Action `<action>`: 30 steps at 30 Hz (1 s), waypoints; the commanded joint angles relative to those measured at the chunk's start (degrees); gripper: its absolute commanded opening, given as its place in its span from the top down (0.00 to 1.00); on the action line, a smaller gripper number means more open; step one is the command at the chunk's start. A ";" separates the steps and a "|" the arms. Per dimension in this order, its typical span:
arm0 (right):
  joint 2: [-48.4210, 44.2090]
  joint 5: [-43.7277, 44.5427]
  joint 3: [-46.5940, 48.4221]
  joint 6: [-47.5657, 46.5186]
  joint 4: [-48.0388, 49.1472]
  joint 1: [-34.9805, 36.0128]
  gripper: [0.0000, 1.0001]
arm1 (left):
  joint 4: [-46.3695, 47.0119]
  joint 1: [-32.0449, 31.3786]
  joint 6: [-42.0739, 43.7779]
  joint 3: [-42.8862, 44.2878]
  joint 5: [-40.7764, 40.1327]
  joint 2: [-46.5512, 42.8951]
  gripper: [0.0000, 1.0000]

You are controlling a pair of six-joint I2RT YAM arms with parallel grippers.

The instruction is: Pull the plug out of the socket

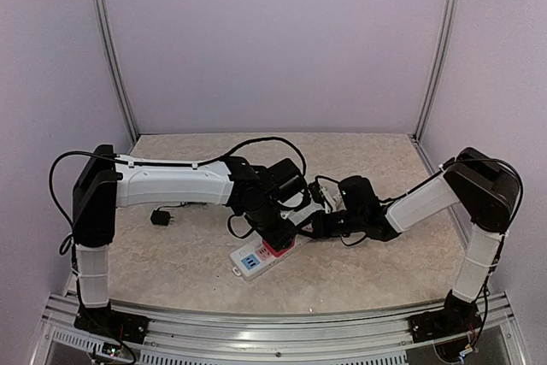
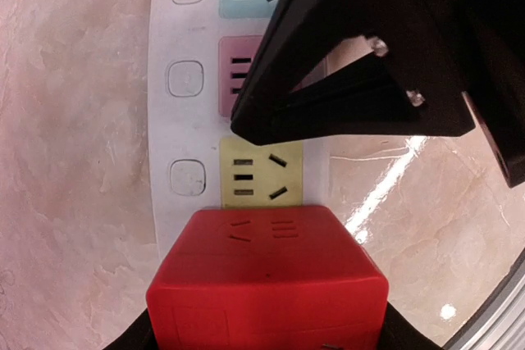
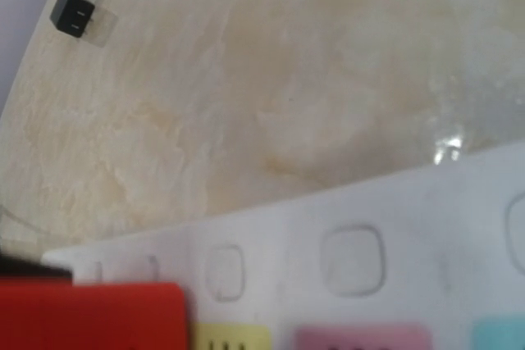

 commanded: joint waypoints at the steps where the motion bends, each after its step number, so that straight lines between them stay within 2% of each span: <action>1: 2.65 2.17 -1.84 -0.91 -6.75 0.43 1.00 | 6.52 3.45 -2.57 -1.49 5.90 -6.26 0.78; 3: 2.82 2.17 -1.78 -1.00 -6.64 0.44 1.00 | 5.15 2.52 -1.40 -0.47 4.08 -5.93 0.79; 9: 3.40 2.41 -1.59 -1.14 -6.56 0.43 1.00 | -0.45 -3.08 4.03 4.74 -10.07 -1.38 0.84; 11: 3.50 2.52 -1.59 -1.27 -6.66 0.43 1.00 | 0.23 -2.18 2.89 4.43 -7.64 -1.23 0.85; 14: 3.35 2.70 -1.59 -1.49 -7.06 0.50 1.00 | 5.46 1.84 -0.66 0.17 2.51 -4.58 0.84; 17: 3.12 3.00 -1.76 -1.76 -7.31 0.43 1.00 | 9.83 4.98 -3.16 -3.30 9.23 -8.61 0.84; 19: 3.24 2.96 -1.76 -1.89 -7.35 0.42 1.00 | 9.48 4.88 -2.17 -2.95 8.74 -9.84 0.85; 24: 3.71 2.47 -1.51 -1.48 -6.74 0.43 1.00 | 3.01 1.92 0.66 1.79 0.26 -6.51 0.85; 30: 1.59 1.74 -1.50 -1.45 -6.52 0.43 1.00 | 6.19 4.16 -0.70 -1.70 3.98 -9.66 0.84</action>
